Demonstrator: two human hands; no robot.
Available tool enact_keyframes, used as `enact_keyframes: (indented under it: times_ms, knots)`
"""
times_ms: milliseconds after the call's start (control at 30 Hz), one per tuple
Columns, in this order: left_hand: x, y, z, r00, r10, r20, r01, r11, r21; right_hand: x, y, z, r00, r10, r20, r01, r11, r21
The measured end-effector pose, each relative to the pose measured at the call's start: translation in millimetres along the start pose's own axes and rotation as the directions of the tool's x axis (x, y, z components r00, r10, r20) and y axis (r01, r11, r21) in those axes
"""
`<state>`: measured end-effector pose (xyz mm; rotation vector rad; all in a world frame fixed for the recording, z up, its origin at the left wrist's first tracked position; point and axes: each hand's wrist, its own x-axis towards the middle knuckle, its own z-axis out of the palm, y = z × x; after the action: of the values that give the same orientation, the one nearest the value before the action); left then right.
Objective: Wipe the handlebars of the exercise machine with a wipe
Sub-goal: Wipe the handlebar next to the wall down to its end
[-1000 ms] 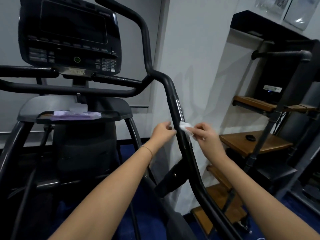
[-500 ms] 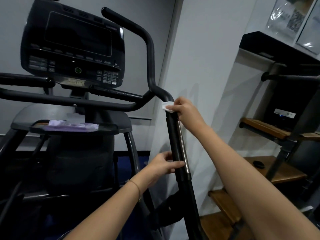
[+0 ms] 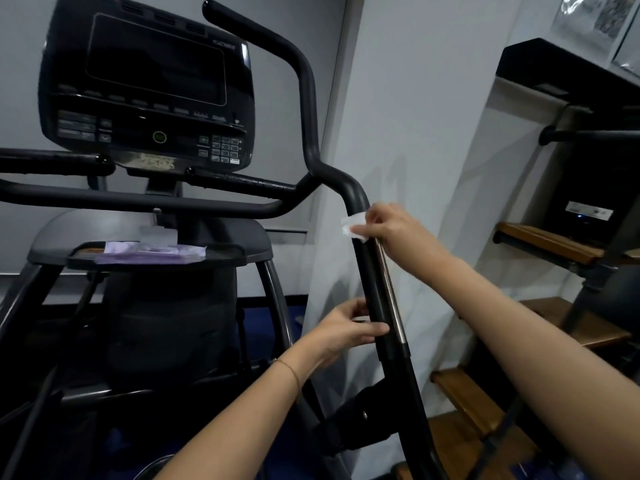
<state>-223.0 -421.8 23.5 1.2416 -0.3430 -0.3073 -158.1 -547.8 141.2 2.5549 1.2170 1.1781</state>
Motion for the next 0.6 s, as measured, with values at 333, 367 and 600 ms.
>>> enact_keyframes:
  times_ms: [333,367,600]
  knots:
    - [10,8,-39,0.993,-0.005,-0.12,-0.012,0.99,-0.142,-133,-64,-25,0.917,-0.316,0.245,0.32,0.947,0.022]
    - [12,11,-39,0.994,0.008,-0.11,-0.023,0.99,-0.136,-128,-59,-25,0.905,-0.34,0.255,0.347,0.938,0.017]
    - [23,18,-10,0.997,-0.06,-0.051,0.044,0.96,-0.276,0,2,-4,0.997,-0.053,0.062,0.055,0.998,-0.022]
